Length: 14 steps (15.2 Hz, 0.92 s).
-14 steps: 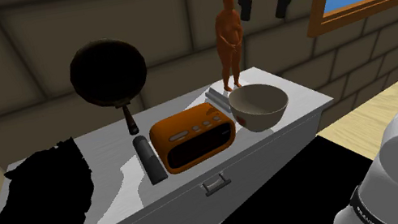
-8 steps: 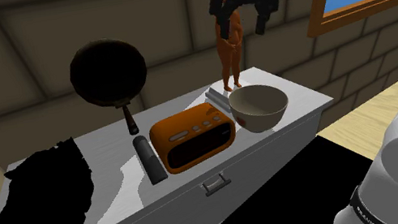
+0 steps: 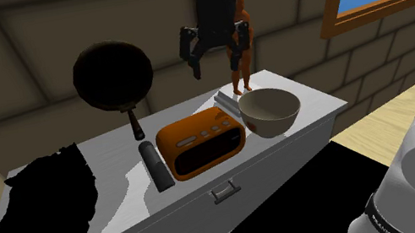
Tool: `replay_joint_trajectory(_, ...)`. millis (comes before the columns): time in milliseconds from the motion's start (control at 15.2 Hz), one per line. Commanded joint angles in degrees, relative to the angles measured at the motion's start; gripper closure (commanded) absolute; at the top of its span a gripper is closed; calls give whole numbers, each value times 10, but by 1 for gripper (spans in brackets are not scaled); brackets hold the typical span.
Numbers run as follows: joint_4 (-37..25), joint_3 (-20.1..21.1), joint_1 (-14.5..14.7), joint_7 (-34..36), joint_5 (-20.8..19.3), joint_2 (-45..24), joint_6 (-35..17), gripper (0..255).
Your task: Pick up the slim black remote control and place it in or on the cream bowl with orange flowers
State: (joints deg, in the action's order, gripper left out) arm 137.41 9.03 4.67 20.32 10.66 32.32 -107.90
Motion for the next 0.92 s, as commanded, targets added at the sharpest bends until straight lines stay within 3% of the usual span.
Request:
replay_joint_trajectory(0,-2,19,4,17,2,-31,-31,0)
replay_joint_trajectory(462,-35,84,13,89,-12,-161,-128,0)
replay_joint_trajectory(858,-93,128,20,168,-64,-291,-192,0)
